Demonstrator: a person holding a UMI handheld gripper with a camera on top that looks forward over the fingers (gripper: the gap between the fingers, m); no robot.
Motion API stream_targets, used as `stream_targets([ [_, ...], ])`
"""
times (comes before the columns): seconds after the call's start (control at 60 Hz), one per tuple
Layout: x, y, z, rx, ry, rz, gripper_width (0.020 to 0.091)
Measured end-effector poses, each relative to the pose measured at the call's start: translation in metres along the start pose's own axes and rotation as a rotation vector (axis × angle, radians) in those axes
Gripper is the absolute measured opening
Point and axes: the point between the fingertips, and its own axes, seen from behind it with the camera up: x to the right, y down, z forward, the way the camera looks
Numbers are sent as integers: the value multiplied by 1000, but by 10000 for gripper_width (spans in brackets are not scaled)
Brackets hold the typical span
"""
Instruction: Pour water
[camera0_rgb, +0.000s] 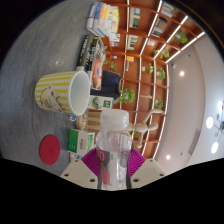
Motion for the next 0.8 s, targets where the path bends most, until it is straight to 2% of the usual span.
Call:
stream_targets([
  [0.15,17,-22,11,5,99,-294,351],
  [0.317,14,-36,13,-2,119,-490,354],
  [0.517,17,-33,14,-22,134,-523,352],
  [0.583,18,-30,12,-17,130,-480,354],
  [0.633,19,-35,6,25,134,-397,355],
  [0.717,24,-34,-8,94,99,-156,355],
  [0.8,25,-20,-19,103,36,195,354],
])
